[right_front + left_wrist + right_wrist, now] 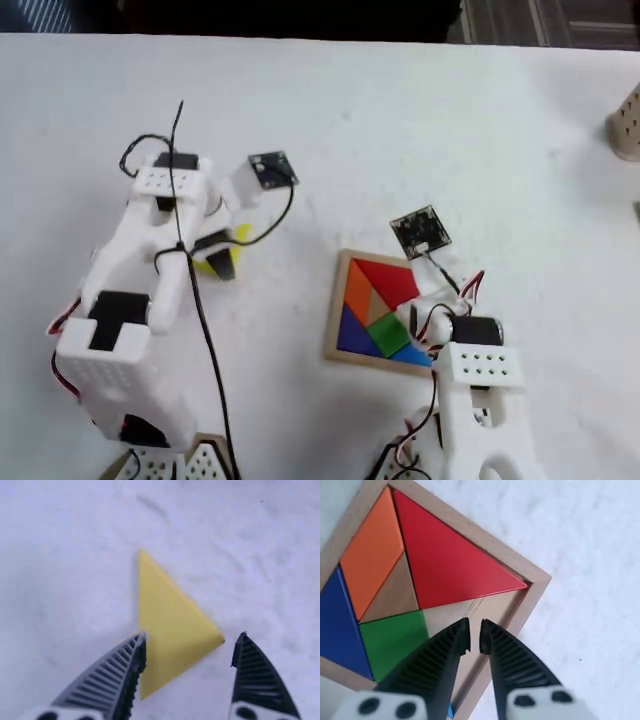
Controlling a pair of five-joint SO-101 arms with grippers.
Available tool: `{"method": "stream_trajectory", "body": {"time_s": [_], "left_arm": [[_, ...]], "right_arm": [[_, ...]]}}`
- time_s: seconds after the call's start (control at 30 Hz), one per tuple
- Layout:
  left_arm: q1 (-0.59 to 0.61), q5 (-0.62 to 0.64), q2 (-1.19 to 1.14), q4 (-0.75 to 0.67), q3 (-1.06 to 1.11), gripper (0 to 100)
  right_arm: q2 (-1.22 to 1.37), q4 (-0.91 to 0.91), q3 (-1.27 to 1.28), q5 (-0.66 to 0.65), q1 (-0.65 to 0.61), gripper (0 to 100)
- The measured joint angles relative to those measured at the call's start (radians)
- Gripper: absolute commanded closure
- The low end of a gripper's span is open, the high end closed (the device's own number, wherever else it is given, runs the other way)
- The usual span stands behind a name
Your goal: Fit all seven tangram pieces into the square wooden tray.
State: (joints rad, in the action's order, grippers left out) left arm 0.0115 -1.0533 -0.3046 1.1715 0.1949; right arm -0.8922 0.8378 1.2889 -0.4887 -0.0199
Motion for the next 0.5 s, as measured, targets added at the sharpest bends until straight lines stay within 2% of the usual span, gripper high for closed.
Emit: {"method": "stream_trajectory", "body": {"time_s": [0.17, 0.37, 0.5], "left_arm": [[0.005, -0.040, 0.000, -0.018, 0.029, 70], [0.008, -0.041, 0.003, -0.130, 0.087, 71], [0.008, -0.041, 0.003, -0.147, 0.094, 71]], "right_arm": [[0.000, 0.000, 0.000, 0.000, 0.000, 95.4], [0.000, 0.000, 0.000, 0.000, 0.000, 95.4], [0.000, 0.000, 0.000, 0.000, 0.000, 95.4]]}}
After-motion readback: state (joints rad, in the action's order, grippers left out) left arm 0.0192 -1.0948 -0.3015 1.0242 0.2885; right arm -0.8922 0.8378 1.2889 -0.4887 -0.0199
